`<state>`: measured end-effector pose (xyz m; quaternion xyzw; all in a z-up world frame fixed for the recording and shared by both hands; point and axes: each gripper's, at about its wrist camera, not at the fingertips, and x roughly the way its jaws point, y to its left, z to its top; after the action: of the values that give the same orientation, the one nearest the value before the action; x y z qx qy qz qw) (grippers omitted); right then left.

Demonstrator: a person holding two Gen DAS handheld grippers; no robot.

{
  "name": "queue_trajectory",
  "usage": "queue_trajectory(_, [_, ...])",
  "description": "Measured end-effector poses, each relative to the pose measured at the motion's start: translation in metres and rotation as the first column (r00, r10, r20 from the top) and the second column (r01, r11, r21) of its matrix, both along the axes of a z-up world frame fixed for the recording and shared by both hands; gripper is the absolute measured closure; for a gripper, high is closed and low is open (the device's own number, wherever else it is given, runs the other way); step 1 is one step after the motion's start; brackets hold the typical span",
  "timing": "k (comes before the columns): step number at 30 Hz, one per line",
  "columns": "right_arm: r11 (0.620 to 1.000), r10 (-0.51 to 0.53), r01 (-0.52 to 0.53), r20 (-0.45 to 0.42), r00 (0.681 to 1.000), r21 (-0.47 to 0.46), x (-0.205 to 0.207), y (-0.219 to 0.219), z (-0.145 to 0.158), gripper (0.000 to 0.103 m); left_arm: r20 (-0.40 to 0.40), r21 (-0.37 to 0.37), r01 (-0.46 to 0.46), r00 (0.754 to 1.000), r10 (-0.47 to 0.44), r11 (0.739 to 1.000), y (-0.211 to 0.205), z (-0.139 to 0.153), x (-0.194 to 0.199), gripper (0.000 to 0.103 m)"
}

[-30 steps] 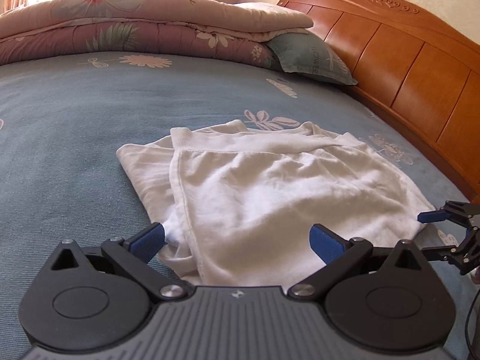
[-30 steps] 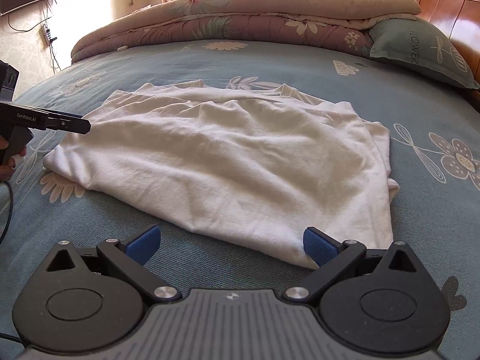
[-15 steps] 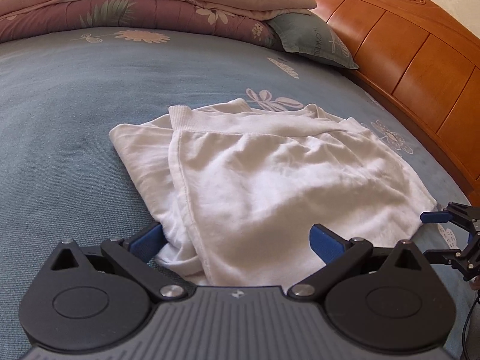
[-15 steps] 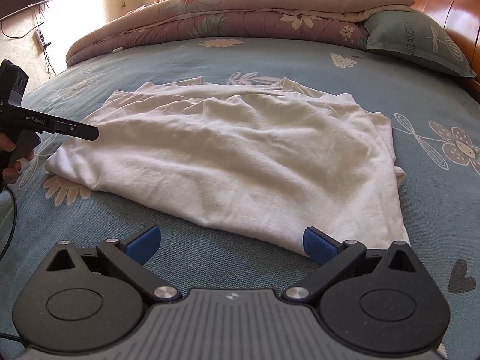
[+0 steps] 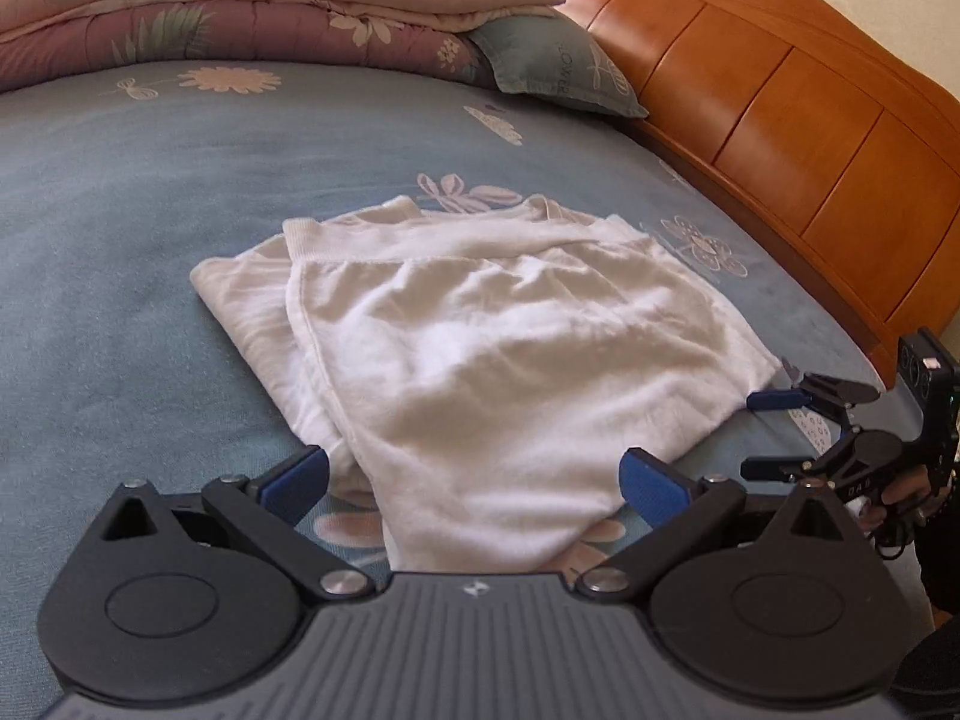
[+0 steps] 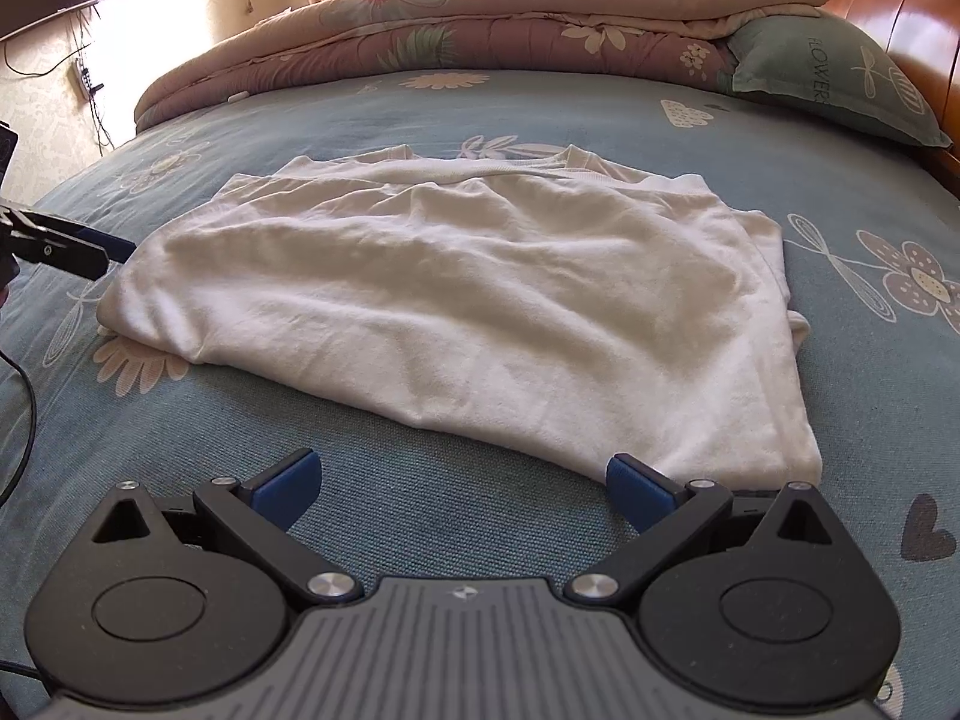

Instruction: Fold clothes

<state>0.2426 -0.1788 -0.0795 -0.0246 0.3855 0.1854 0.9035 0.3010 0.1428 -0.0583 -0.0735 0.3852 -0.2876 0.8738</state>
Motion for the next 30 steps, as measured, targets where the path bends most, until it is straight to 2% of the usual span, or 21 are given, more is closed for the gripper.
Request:
queue_trajectory(3, [1.000, -0.002, 0.002, -0.001, 1.000, -0.003, 0.000, 0.002, 0.000, 0.000, 0.040, -0.046, -0.020, 0.999, 0.022, 0.999, -0.006, 0.006, 0.017, 0.001])
queue_trajectory(5, [1.000, -0.001, 0.001, -0.003, 1.000, -0.005, -0.001, 0.002, -0.001, 0.000, 0.021, -0.049, -0.011, 1.000, 0.012, 0.999, -0.017, -0.004, 0.029, 0.001])
queue_trajectory(8, [1.000, 0.001, -0.001, -0.007, 1.000, -0.009, -0.002, 0.001, -0.002, 0.000, -0.049, 0.024, -0.020, 0.999, 0.021, 1.000, -0.026, -0.027, 0.030, 0.001])
queue_trajectory(10, [1.000, 0.006, -0.007, -0.007, 1.000, -0.010, -0.003, 0.000, -0.004, 0.000, -0.018, 0.062, 0.000, 1.000, 0.001, 0.998, -0.023, -0.032, 0.011, 0.001])
queue_trajectory(14, [1.000, 0.017, -0.017, -0.002, 1.000, -0.020, -0.003, -0.001, -0.007, 0.000, -0.030, 0.099, -0.005, 1.000, 0.008, 0.995, -0.015, -0.016, 0.000, 0.001])
queue_trajectory(15, [1.000, 0.015, -0.015, 0.001, 1.000, -0.025, -0.003, 0.001, -0.007, 0.000, -0.008, 0.104, -0.007, 1.000, 0.008, 0.995, -0.016, -0.010, 0.000, 0.001])
queue_trajectory(17, [1.000, 0.006, -0.006, 0.004, 1.000, -0.028, -0.003, 0.002, -0.007, 0.000, 0.033, 0.086, 0.006, 0.999, -0.009, 0.996, -0.022, 0.000, 0.007, 0.001])
queue_trajectory(21, [1.000, 0.000, 0.000, 0.006, 1.000, -0.027, -0.003, 0.002, -0.008, 0.000, 0.019, 0.029, 0.053, 0.998, -0.053, 0.998, -0.049, -0.008, 0.027, 0.001])
queue_trajectory(25, [0.999, 0.018, -0.017, 0.002, 1.000, -0.048, -0.005, 0.003, -0.008, 0.000, -0.001, 0.124, -0.031, 1.000, 0.031, 0.992, -0.058, -0.033, 0.039, 0.001])
queue_trajectory(28, [0.998, 0.033, -0.033, 0.003, 0.999, -0.050, -0.007, 0.000, -0.008, 0.000, -0.035, 0.026, -0.094, 0.995, 0.095, 0.995, -0.043, -0.023, 0.042, 0.001])
queue_trajectory(30, [0.998, 0.037, -0.037, 0.012, 0.999, -0.042, -0.008, -0.002, -0.010, 0.000, -0.026, -0.028, -0.070, 0.997, 0.069, 0.997, -0.043, -0.013, 0.044, 0.001])
